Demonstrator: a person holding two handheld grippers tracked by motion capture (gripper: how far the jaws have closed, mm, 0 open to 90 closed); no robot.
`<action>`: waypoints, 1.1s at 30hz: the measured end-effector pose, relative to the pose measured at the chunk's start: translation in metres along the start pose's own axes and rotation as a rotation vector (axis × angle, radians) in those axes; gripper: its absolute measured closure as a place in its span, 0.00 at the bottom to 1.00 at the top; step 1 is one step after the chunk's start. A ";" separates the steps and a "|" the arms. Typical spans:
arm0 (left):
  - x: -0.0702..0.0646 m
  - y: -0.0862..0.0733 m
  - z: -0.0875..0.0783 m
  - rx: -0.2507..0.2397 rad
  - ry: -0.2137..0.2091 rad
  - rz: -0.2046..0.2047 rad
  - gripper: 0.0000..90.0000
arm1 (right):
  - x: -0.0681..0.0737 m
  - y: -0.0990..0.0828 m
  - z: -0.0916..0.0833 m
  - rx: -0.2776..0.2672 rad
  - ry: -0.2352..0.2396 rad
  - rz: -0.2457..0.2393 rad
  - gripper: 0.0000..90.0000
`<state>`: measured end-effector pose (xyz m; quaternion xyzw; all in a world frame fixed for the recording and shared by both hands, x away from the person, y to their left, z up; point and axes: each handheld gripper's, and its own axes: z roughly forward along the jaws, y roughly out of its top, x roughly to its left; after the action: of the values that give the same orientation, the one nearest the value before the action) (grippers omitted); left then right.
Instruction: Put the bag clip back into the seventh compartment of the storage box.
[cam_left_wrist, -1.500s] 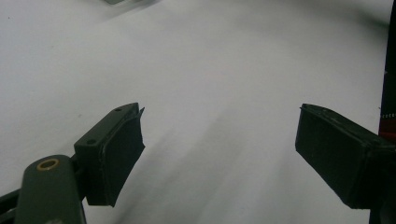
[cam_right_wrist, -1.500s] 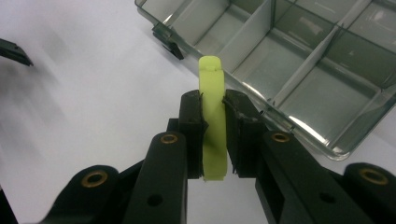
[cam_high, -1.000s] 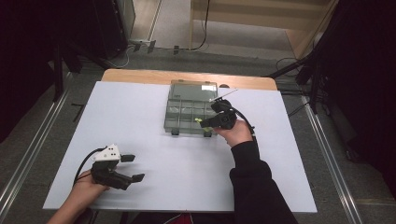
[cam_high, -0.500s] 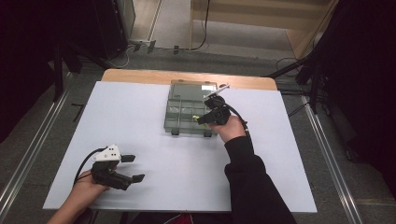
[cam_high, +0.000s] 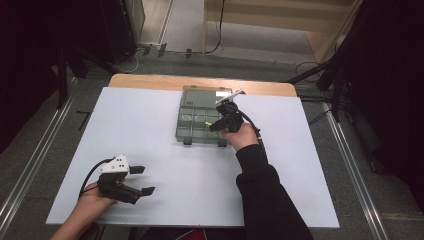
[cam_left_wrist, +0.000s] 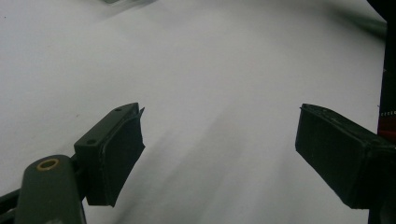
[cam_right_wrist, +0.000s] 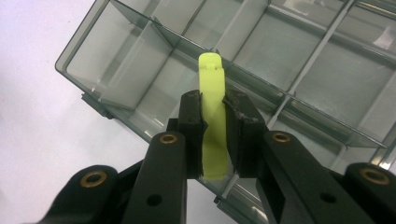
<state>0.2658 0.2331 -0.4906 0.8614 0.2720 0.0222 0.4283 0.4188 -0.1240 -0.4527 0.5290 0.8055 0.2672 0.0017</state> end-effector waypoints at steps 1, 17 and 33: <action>0.000 0.000 0.000 0.000 0.000 0.001 0.16 | 0.000 0.000 0.001 0.002 -0.001 0.003 0.87; 0.000 0.000 0.000 -0.005 0.000 -0.001 0.16 | 0.002 -0.009 -0.011 -0.055 0.032 -0.091 0.60; -0.001 0.000 -0.001 -0.006 0.003 0.000 0.16 | 0.004 -0.044 -0.034 -0.155 0.154 -0.204 0.42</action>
<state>0.2649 0.2332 -0.4902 0.8601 0.2724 0.0244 0.4307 0.3697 -0.1482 -0.4417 0.4208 0.8296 0.3670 0.0080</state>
